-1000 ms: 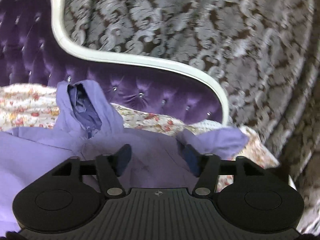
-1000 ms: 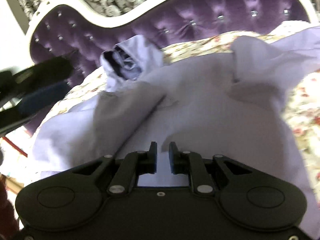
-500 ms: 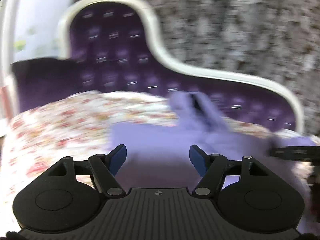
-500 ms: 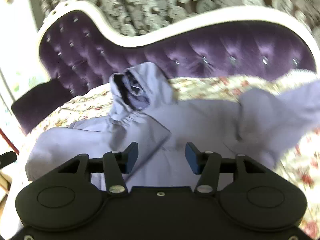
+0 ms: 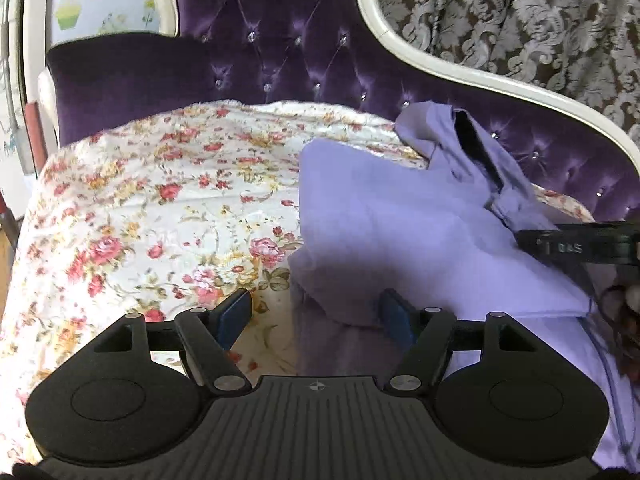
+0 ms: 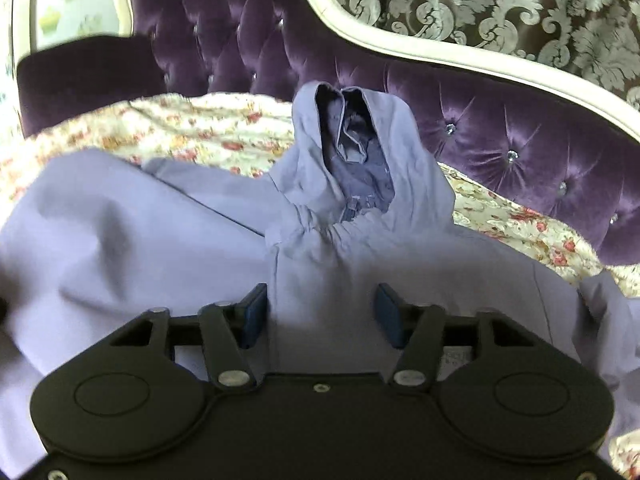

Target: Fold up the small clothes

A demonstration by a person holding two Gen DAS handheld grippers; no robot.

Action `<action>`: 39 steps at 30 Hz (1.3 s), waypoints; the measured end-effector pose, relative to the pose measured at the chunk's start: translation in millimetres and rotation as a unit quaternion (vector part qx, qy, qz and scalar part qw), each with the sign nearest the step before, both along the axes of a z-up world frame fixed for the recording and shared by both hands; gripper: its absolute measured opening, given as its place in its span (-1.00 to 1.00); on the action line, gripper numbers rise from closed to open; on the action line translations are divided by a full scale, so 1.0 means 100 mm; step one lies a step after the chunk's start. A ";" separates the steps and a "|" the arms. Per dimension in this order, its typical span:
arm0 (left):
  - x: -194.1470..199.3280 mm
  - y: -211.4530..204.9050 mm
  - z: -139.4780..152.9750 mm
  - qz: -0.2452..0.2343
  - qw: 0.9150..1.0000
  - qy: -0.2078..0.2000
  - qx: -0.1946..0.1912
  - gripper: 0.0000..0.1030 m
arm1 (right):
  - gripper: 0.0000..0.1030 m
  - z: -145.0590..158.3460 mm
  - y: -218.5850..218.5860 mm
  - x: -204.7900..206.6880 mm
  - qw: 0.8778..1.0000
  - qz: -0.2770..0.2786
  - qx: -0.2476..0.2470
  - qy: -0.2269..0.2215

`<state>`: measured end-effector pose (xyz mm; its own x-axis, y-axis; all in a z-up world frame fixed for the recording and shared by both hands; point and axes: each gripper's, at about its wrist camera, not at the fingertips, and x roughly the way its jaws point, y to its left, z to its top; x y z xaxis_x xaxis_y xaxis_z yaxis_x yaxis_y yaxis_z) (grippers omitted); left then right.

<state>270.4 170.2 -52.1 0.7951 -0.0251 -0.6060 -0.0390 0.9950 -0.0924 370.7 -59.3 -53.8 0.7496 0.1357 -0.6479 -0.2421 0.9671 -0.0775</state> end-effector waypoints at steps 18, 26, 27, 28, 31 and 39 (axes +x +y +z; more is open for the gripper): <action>-0.07 0.10 -0.09 0.001 1.000 -0.014 0.025 0.35 | -0.33 0.02 -1.47 -0.64 0.978 -0.144 0.147 0.046; 0.15 -0.16 -0.01 -0.030 0.998 -0.022 0.055 0.35 | 0.00 0.03 -1.45 -0.65 0.975 -0.138 0.168 0.040; 0.21 -0.19 -0.01 -0.033 0.997 -0.021 0.061 0.35 | 0.00 0.03 -1.45 -0.63 0.975 -0.136 0.172 0.039; 0.26 -0.20 -0.02 -0.032 0.997 -0.021 0.064 0.35 | 0.01 0.04 -1.44 -0.63 0.974 -0.134 0.177 0.038; 0.36 -0.06 -0.02 0.022 0.999 -0.017 0.026 0.39 | 0.03 0.04 -1.44 -0.64 0.973 -0.128 0.186 0.036; 0.30 0.24 -0.12 0.080 0.996 0.009 -0.044 0.55 | 0.04 0.02 -1.57 -0.72 0.969 -0.130 0.203 0.053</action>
